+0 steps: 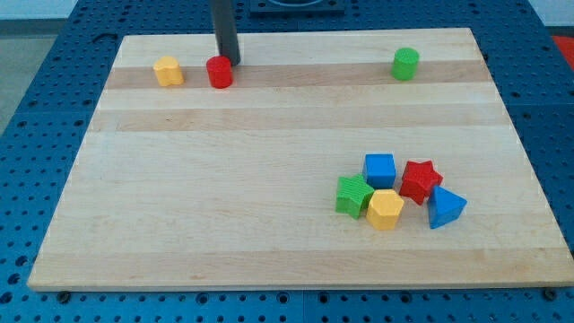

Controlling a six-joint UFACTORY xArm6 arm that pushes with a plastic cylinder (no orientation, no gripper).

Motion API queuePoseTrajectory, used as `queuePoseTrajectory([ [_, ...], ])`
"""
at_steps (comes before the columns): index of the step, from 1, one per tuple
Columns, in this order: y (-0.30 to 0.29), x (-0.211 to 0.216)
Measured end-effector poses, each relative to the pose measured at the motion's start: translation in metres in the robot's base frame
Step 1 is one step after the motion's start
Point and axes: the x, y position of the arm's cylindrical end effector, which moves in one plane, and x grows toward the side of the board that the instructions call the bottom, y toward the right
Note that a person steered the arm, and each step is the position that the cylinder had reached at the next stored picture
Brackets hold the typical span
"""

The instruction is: Move red circle above the green star

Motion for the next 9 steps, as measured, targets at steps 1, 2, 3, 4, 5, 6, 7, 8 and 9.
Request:
queuePoseTrajectory([
  [1,-0.027,0.014],
  [2,-0.051,0.030],
  [3,-0.051,0.067],
  [4,-0.044,0.103],
  [5,-0.007,0.120],
  [6,0.004,0.120],
  [7,0.005,0.109],
  [8,0.005,0.095],
  [9,0.014,0.095],
])
